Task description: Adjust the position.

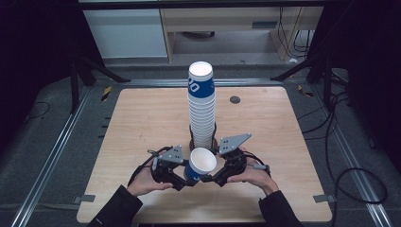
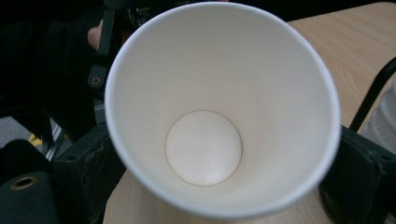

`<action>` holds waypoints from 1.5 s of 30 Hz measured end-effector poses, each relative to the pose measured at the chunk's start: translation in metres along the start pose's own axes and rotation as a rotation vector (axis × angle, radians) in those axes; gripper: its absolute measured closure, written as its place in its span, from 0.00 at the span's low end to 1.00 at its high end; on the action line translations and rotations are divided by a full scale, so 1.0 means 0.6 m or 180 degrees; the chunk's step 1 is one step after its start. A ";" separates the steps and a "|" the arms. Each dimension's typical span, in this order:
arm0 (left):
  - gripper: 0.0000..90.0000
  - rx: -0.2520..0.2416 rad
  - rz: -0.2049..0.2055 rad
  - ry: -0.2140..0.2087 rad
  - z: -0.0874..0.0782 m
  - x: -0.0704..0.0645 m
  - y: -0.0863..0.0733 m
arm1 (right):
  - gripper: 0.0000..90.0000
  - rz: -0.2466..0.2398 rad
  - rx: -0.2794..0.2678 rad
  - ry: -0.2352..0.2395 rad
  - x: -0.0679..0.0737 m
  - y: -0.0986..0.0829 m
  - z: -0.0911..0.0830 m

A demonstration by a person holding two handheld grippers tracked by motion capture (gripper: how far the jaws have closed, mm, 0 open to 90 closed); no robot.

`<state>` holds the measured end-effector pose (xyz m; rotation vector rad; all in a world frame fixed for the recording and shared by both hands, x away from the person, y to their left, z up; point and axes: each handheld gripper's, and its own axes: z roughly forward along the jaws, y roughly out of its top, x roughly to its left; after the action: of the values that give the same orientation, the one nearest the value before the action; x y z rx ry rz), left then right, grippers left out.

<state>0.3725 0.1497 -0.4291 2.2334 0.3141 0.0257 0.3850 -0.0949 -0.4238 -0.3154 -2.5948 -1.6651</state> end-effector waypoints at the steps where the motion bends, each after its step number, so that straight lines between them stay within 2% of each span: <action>1: 0.32 -0.0054 -0.0026 0.0003 -0.004 0.002 0.000 | 0.10 0.0024 -0.0075 -0.0025 -0.002 0.001 -0.004; 6: 0.32 -0.0328 -0.0107 0.0087 -0.017 0.003 0.002 | 0.10 0.0177 -0.0373 -0.0030 -0.009 0.002 -0.017; 11: 0.32 -0.0399 -0.0109 0.0114 -0.009 -0.004 0.006 | 0.13 0.0226 -0.0560 -0.0003 -0.009 0.004 -0.014; 13: 0.32 -0.0414 -0.0131 0.0102 -0.004 -0.006 0.005 | 0.14 0.0282 -0.0636 0.0054 -0.009 0.004 -0.011; 25: 0.32 -0.0380 -0.0123 0.0096 0.006 -0.011 0.005 | 0.21 0.0335 -0.0653 0.0127 -0.006 -0.001 0.007; 35: 0.31 -0.0409 -0.0132 0.0108 0.002 -0.010 0.005 | 0.24 0.0220 -0.0690 0.0052 -0.002 0.001 0.002; 39: 0.28 -0.0374 -0.0164 0.0135 -0.001 -0.007 0.002 | 0.24 0.0189 -0.0758 -0.0022 -0.003 0.005 -0.013; 45: 0.27 -0.0330 -0.0223 0.0237 -0.013 0.002 -0.006 | 0.23 0.0214 -0.0792 -0.0275 -0.012 0.004 -0.049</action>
<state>0.3718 0.1581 -0.4272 2.1208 0.4221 0.0857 0.3905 -0.1215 -0.4106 -0.4889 -2.4031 -1.9942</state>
